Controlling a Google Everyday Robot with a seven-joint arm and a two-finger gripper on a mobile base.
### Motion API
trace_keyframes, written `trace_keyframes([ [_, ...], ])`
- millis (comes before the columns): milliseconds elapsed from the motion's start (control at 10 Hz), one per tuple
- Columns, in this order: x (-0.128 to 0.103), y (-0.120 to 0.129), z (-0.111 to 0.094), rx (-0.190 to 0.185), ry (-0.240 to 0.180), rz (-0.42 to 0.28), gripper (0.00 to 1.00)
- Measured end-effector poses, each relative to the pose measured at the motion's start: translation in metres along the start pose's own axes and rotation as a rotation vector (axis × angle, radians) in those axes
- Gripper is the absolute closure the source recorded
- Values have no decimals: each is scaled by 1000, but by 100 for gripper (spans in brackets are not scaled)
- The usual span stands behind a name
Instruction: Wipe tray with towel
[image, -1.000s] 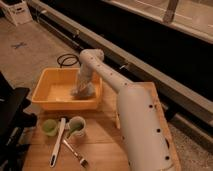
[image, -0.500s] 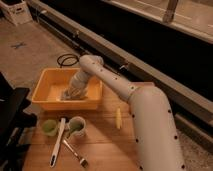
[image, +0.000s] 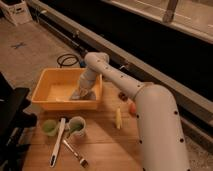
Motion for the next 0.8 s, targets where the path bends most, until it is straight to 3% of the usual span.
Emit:
trace_keyframes([
  [200,34,0,-9,-8,34,10,100],
  [400,45,-9,-7,8,38,-7,100],
  [600,41,-36,3,40,32,-47,100],
  [800,21,-65,16,97,0,-104,100],
])
